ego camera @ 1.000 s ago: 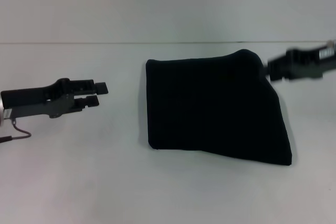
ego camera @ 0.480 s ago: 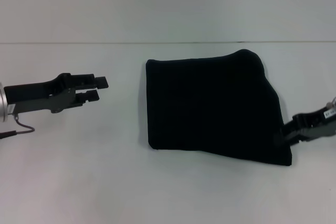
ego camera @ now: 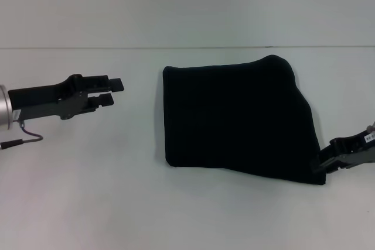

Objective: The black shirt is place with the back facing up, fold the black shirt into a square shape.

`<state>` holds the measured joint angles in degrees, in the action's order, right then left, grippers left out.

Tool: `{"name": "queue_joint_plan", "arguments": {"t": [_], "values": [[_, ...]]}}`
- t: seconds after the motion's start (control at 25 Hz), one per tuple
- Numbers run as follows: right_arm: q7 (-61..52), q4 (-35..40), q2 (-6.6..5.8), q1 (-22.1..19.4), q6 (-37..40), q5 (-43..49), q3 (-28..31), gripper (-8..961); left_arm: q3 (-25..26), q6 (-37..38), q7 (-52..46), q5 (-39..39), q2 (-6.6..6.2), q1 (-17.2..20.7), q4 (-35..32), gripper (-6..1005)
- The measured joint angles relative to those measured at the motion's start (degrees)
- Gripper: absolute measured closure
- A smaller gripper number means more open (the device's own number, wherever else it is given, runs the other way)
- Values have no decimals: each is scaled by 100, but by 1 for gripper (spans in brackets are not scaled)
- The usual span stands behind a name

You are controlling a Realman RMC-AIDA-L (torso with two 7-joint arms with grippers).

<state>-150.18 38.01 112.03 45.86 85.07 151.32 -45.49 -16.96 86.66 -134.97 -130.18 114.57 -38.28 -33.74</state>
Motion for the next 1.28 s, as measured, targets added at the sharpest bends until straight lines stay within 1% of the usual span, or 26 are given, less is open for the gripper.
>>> {"name": "queue_joint_plan", "arguments": {"t": [0.08,0.24,0.36,0.48,0.68,0.8,0.92,1.08,1.2,1.28], "values": [[15,-1,43,-15,-89,-35,16,602,0,-16,-1,32,1,-4,5,458],[30,-11,174,-52,-386,-69,29,619,0,-86,-3,39,3,-18,33,458],[70,-12,232,-71,-512,-144,53,633,-7,-134,-2,80,-6,-22,67,458],[103,7,233,-78,-475,-248,74,646,-5,-151,2,86,-14,-23,69,458],[88,56,172,-76,-335,-316,92,846,0,-158,3,86,-22,-30,70,459],[67,95,162,-64,-297,-315,84,893,3,-159,3,94,-32,-30,70,459],[-48,426,152,-101,-289,-296,85,941,9,-160,1,125,-38,-30,70,459],[-246,953,144,-202,-394,-166,62,921,9,-154,0,154,-41,-30,70,459],[-254,960,152,-177,-582,-75,62,906,9,-155,-2,163,-41,-30,70,459],[-233,895,188,-142,-743,-55,35,896,9,-161,-3,164,-41,-30,69,459]]}}
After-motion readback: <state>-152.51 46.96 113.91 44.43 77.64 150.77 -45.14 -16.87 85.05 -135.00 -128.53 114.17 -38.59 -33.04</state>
